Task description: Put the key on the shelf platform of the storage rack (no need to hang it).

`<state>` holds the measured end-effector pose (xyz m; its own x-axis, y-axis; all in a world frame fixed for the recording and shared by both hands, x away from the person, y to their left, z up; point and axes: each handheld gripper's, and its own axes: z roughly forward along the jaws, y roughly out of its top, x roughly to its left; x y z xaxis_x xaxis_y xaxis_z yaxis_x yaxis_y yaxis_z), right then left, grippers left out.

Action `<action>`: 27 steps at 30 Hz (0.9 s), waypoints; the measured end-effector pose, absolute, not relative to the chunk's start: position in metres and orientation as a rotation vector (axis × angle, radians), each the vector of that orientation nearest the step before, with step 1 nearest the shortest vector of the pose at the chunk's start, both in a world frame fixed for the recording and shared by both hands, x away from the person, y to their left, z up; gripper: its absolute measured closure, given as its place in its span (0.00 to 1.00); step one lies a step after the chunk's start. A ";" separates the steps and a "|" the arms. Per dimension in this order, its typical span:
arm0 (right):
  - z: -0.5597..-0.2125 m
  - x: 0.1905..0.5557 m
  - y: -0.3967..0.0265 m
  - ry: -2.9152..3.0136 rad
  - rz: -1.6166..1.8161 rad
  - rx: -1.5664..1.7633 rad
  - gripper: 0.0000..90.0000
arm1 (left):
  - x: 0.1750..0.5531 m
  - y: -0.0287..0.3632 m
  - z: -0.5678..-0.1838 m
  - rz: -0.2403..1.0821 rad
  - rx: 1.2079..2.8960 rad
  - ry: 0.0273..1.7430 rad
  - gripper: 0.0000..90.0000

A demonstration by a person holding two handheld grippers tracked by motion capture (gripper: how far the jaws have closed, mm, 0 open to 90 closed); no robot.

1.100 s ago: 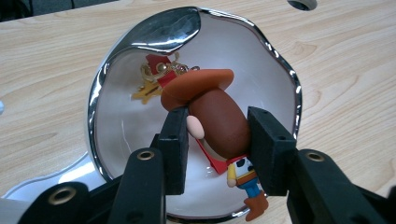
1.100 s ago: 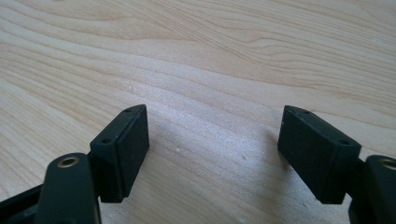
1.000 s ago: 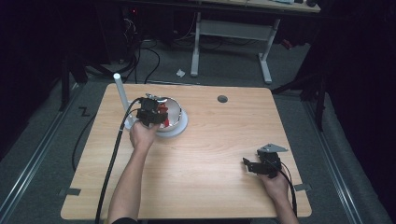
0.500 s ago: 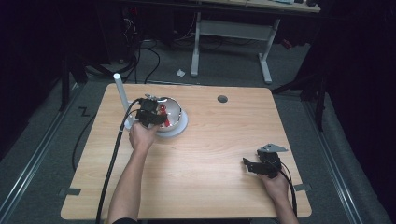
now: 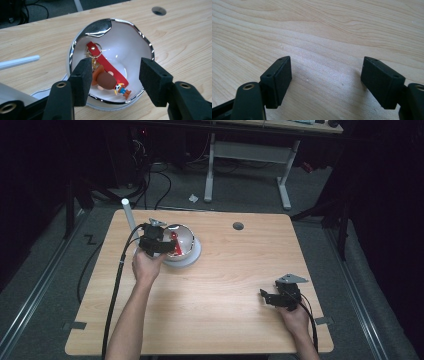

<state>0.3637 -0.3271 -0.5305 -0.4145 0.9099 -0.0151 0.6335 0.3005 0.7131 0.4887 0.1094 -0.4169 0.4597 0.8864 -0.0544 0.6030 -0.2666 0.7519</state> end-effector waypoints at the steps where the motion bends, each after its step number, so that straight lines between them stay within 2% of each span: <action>1: -0.530 0.364 -0.327 2.155 0.891 1.377 0.27 | 0.487 0.111 -0.415 0.498 1.978 1.238 0.49; 27: -0.530 0.364 -0.327 2.155 0.891 1.377 0.27 | 0.455 0.147 -0.397 0.520 1.878 1.234 0.50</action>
<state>0.3638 -0.3271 -0.5305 -0.4145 0.9099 -0.0151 0.6336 0.3005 0.7129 0.4554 0.1471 -0.3972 0.4366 0.8951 -0.0900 0.5609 -0.1926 0.8051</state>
